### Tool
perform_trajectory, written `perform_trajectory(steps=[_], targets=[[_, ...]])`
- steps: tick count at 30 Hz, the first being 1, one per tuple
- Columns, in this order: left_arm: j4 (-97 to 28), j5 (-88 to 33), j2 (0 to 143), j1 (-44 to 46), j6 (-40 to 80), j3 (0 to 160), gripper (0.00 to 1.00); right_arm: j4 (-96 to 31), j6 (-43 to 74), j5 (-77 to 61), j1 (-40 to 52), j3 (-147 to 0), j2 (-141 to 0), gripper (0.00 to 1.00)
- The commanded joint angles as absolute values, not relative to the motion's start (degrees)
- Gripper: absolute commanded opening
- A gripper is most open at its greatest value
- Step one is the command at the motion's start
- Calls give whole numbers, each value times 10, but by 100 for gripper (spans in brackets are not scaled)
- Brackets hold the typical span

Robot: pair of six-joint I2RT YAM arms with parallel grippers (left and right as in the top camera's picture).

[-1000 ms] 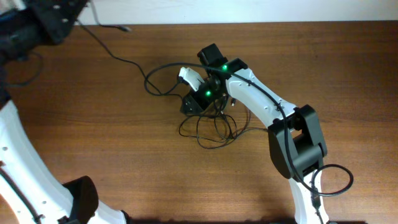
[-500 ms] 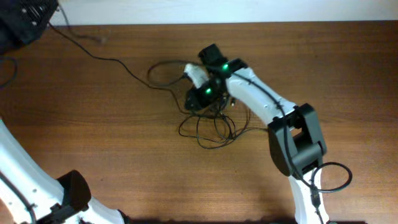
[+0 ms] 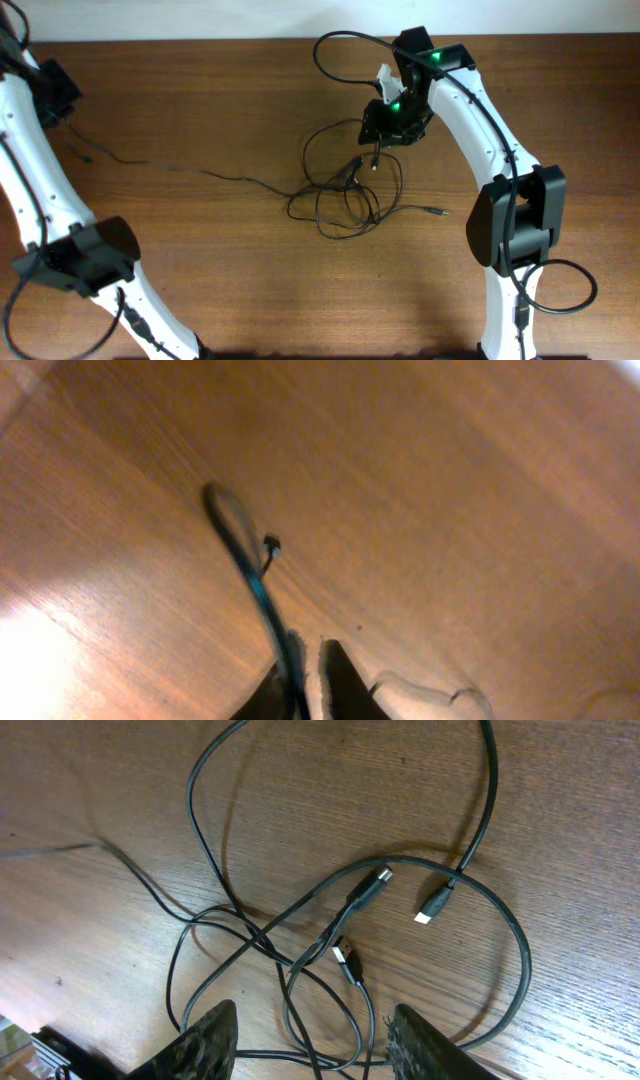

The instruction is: Untangle cables

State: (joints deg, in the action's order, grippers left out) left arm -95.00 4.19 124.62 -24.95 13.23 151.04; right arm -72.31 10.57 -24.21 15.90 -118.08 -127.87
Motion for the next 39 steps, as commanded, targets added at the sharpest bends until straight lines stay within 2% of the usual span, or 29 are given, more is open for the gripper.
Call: perform_trajectory(steps=[1, 2, 6, 10, 13, 17, 20, 23, 27, 30, 33, 36, 39], targets=[[-966, 54, 1294, -240, 132, 1511, 74, -730, 103, -232, 160, -1189, -1264, 50], [-966, 54, 1300, -236, 135, 1511, 100, -736, 103, -225, 160, -1189, -1264, 51], [-967, 30, 1297, -229, 135, 1511, 100, -757, 97, -186, 160, -1189, -1264, 51], [-967, -192, 1286, -165, -64, 1511, 96, -769, 83, -173, 159, -1189, -1264, 52], [-967, -166, 1287, -77, -64, 1481, 94, -775, 82, -173, 149, -1189, -1264, 54], [-961, -78, 1287, 12, 67, 1375, 91, -789, 82, -173, 126, -1189, -1264, 55], [-879, -79, 1287, 50, 153, 1270, 83, -789, 82, -173, 121, -1189, -1264, 55], [-737, -90, 1287, 51, 299, 1135, 68, -788, 82, -173, 120, -1189, -1264, 56], [-642, -91, 1287, 60, 376, 1051, 63, -787, 82, -173, 120, -1189, -1264, 59], [-597, -90, 1287, 70, 382, 1011, 49, -787, 82, -173, 120, -1189, -1264, 60], [-533, -89, 1287, 80, 392, 960, 40, -787, 82, -173, 120, -1189, -1264, 60], [-519, -75, 1288, 80, 408, 933, 38, -787, 82, -173, 120, -1189, -1264, 60], [-522, -2, 1288, 86, 407, 915, 36, -787, 82, -173, 120, -1189, -1264, 60]])
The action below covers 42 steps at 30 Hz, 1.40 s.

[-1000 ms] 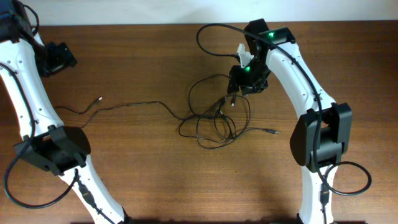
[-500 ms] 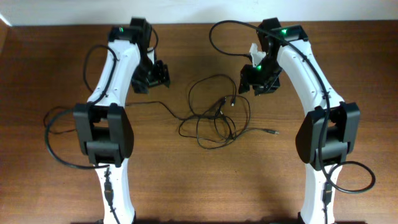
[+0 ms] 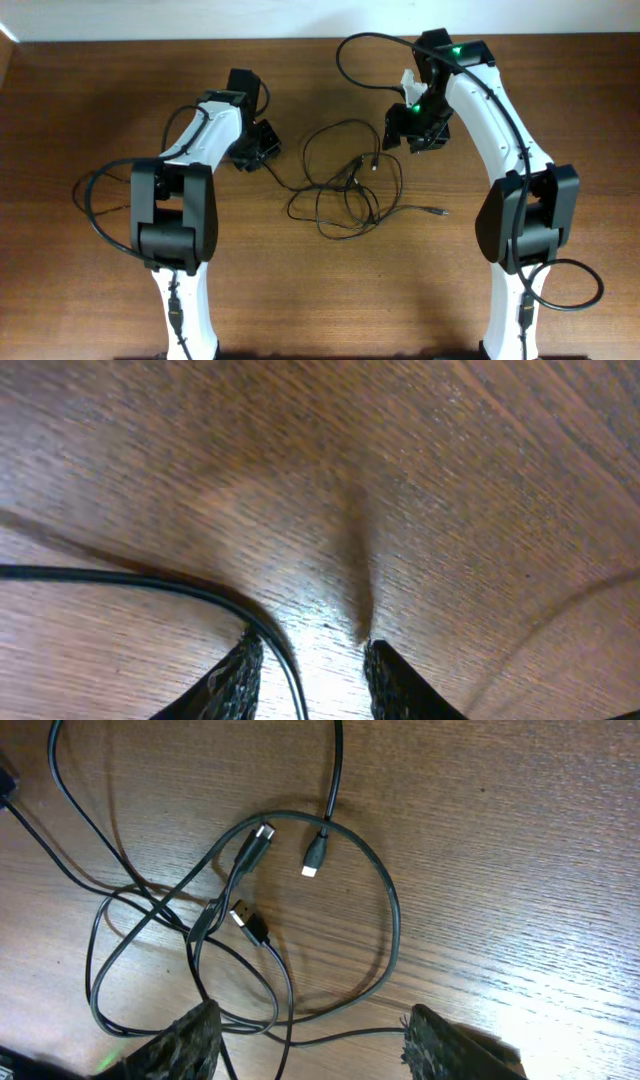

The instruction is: Untangle cables

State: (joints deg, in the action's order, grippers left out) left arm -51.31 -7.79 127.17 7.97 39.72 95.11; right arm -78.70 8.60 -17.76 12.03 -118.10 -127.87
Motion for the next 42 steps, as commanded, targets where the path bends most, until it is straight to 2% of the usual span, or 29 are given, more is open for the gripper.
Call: perform_trajectory(steps=[1, 4, 8, 11, 13, 19, 22, 27, 35, 39, 42], targets=[[-523, 20, 1288, 86, 407, 909, 34, -787, 82, -173, 120, -1189, -1264, 60], [-526, 92, 1288, 89, 402, 886, 17, -787, 82, -173, 120, -1189, -1264, 60], [-524, 119, 1288, 89, 392, 877, 0, -788, 82, -173, 120, -1189, -1264, 60], [-519, 116, 1287, 83, 313, 899, 0, -790, 82, -173, 120, -1189, -1264, 60], [-568, 113, 1273, 72, 287, 956, 0, -789, 82, -173, 120, -1189, -1264, 60], [-734, -45, 1169, 70, 130, 1221, 0, -787, 82, -173, 120, -1189, -1264, 64], [-759, -95, 1115, 74, 119, 1300, 0, -786, 82, -173, 120, -1189, -1264, 65], [-734, -79, 1044, 60, 119, 1360, 0, -787, 82, -173, 120, -1189, -1264, 65], [-644, -71, 983, -63, 119, 1397, 0, -787, 82, -173, 120, -1189, -1264, 66], [-626, 38, 985, -175, 121, 1397, 0, -787, 82, -173, 120, -1189, -1264, 66], [-644, 44, 980, -265, 121, 1397, 0, -787, 82, -173, 120, -1189, -1264, 66]])
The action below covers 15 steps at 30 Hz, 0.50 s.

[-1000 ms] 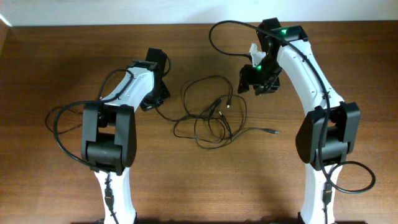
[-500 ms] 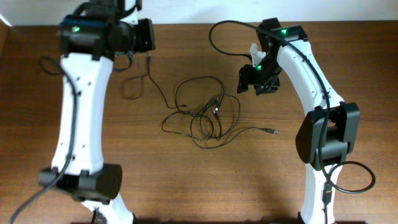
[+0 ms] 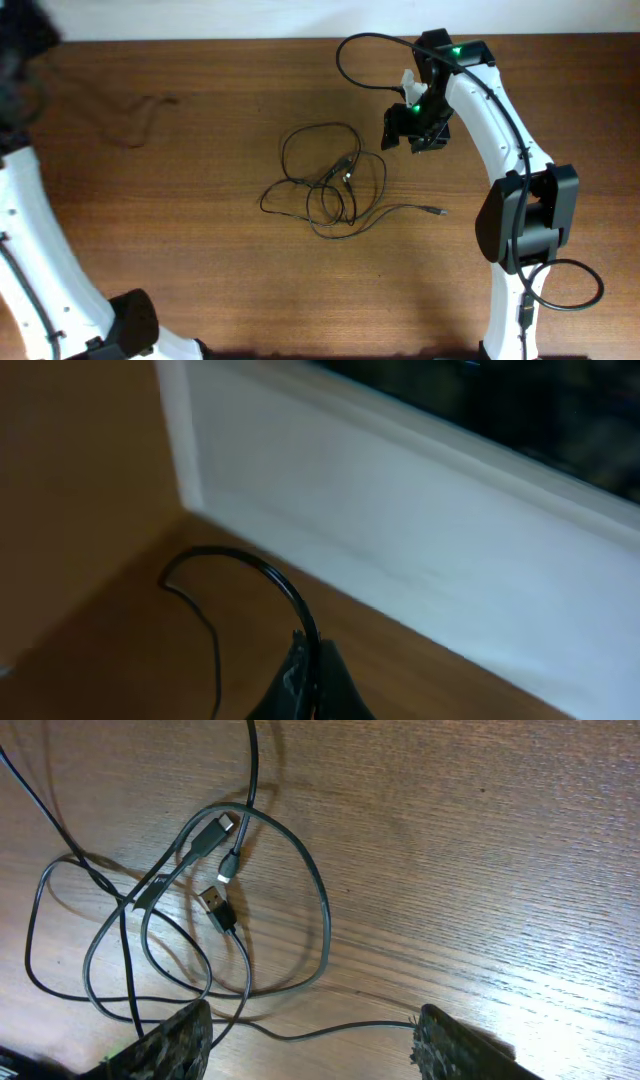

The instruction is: Untangle cables

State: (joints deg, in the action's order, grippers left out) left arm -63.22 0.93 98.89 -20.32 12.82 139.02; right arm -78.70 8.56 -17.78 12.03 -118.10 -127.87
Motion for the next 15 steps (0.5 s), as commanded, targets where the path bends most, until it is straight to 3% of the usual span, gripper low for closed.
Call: perform_trajectory(steps=[1, 6, 9, 15], targets=[[-653, 44, 980, -285, 121, 1397, 0, -787, 82, -173, 120, -1189, -1264, 66], [-784, 49, 1014, -367, 181, 1396, 0, -787, 82, -173, 120, -1189, -1264, 66], [-882, 142, 1080, -389, 276, 1395, 0, -793, 82, -173, 120, -1189, -1264, 66], [-880, 148, 1207, -418, 294, 1395, 0, -793, 82, -173, 120, -1189, -1264, 66]])
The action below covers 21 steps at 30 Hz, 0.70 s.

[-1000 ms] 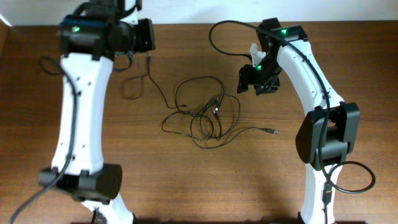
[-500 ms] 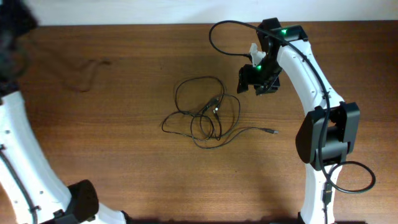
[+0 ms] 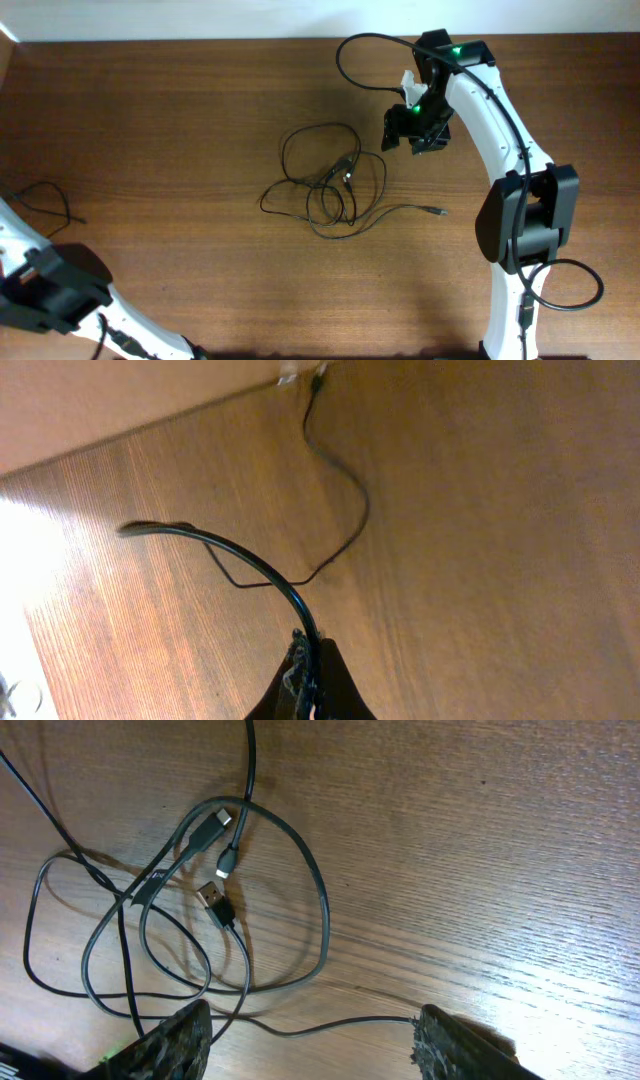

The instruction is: Untangle cables

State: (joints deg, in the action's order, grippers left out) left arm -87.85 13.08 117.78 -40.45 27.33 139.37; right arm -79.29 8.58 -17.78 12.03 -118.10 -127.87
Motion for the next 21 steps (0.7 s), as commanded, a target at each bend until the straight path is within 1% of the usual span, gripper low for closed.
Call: perform_trajectory(steps=[1, 2, 3, 12, 13, 15, 16, 18, 21], targets=[[-882, 148, 1223, -423, 293, 1395, 0, -793, 82, -173, 120, -1189, -1264, 66], [-883, 148, 1234, -427, 293, 1395, 16, -793, 82, -173, 120, -1189, -1264, 66], [-884, 148, 1248, -431, 293, 1395, 100, -793, 82, -173, 120, -1189, -1264, 66], [-885, 142, 1258, -441, 293, 1396, 100, -793, 82, -173, 120, -1189, -1264, 66], [-879, 145, 1258, -441, 293, 1395, 98, -793, 82, -173, 120, -1189, -1264, 66], [-856, 170, 1266, -441, 294, 1395, 84, -793, 82, -173, 120, -1189, -1264, 66], [-854, 201, 1277, -441, 339, 1395, 83, -793, 82, -173, 120, -1189, -1264, 66], [-860, 208, 1305, -440, 354, 1394, 91, -793, 82, -174, 120, -1189, -1264, 66], [-883, 201, 1331, -438, 354, 1394, 96, -793, 82, -174, 120, -1189, -1264, 66]])
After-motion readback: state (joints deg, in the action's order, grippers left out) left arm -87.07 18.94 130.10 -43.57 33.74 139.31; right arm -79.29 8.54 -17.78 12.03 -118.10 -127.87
